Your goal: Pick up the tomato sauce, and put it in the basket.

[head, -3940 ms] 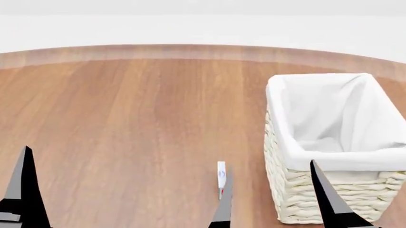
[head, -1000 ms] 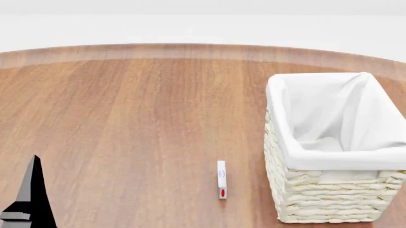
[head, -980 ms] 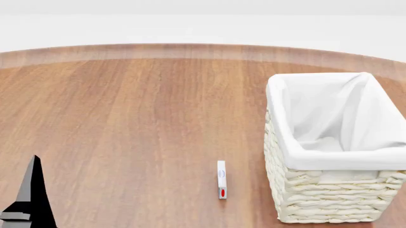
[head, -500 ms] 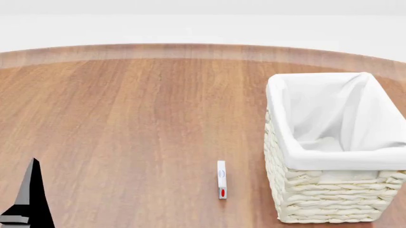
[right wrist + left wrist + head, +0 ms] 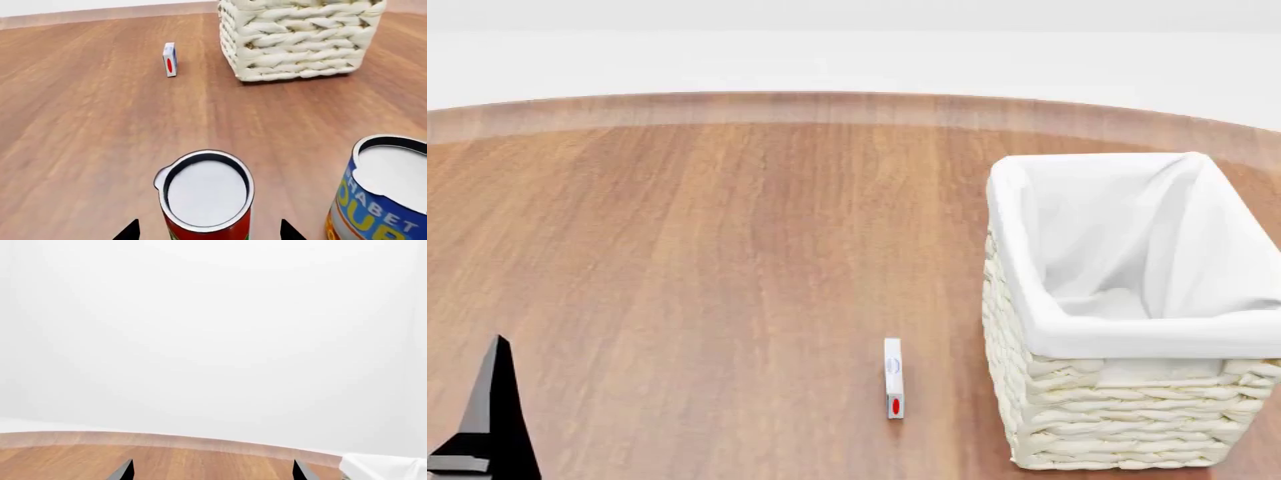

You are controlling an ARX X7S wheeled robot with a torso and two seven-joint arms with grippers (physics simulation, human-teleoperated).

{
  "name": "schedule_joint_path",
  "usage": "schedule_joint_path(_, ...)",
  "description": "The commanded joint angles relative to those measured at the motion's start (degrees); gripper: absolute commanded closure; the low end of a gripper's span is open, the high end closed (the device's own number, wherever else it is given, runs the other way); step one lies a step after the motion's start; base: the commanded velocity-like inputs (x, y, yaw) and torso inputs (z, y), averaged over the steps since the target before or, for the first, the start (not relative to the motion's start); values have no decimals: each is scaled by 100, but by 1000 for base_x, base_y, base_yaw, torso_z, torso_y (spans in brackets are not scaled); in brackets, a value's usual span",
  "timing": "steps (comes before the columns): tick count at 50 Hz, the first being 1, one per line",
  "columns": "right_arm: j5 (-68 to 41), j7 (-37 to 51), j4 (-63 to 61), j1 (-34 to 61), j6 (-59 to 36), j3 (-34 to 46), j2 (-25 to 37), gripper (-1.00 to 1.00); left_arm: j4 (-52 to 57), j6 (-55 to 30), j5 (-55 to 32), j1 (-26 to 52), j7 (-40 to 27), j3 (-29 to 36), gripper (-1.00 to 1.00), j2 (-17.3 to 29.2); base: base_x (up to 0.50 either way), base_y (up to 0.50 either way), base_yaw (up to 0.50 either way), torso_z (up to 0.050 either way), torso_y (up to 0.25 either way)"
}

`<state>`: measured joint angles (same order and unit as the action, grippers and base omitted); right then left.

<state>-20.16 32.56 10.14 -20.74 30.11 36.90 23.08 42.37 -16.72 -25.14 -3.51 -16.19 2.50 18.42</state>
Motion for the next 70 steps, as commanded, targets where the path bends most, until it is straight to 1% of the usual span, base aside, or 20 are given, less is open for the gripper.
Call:
schedule_joint_path(1,-128,-80,5,161,-153,3,26,-100,26,2,10,-8,-41,13,-100,38,0,0,0,0,0)
schedule_joint_path(8,-234,-211,212,272,-128,0,-18,-100,-17,19,65,7,-54,81,-100,33,0,0,0,0,0)
schedule_joint_path(27,-467,-417,156,398,-261,62,7,-100,-45,40,74,18,-92,124,-100,73,0,0,0,0,0)
schedule_joint_path(28,-445,-431,123,380,-222,70,22,100,-58,40,88,23,-94,134,-100,75,0,0,0,0,0)
schedule_joint_path(31,-592,-605,47,349,-227,138,57,100,-80,69,88,5,-94,123,-100,80,0,0,0,0,0)
schedule_joint_path(43,-522,-552,-26,349,-251,164,60,100,-92,118,88,-30,-105,141,-100,101,0,0,0,0,0)
schedule_joint_path(52,-300,-404,-495,420,-636,367,45,100,-75,162,64,-76,-134,89,-100,130,0,0,0,0,0)
schedule_joint_path(60,-127,-128,-1096,729,-1383,513,4,100,-117,214,65,-104,-120,128,-100,125,0,0,0,0,0)
schedule_joint_path(70,-199,19,-1628,1410,-2581,617,9,100,-138,273,19,-156,-118,103,-100,143,0,0,0,0,0)
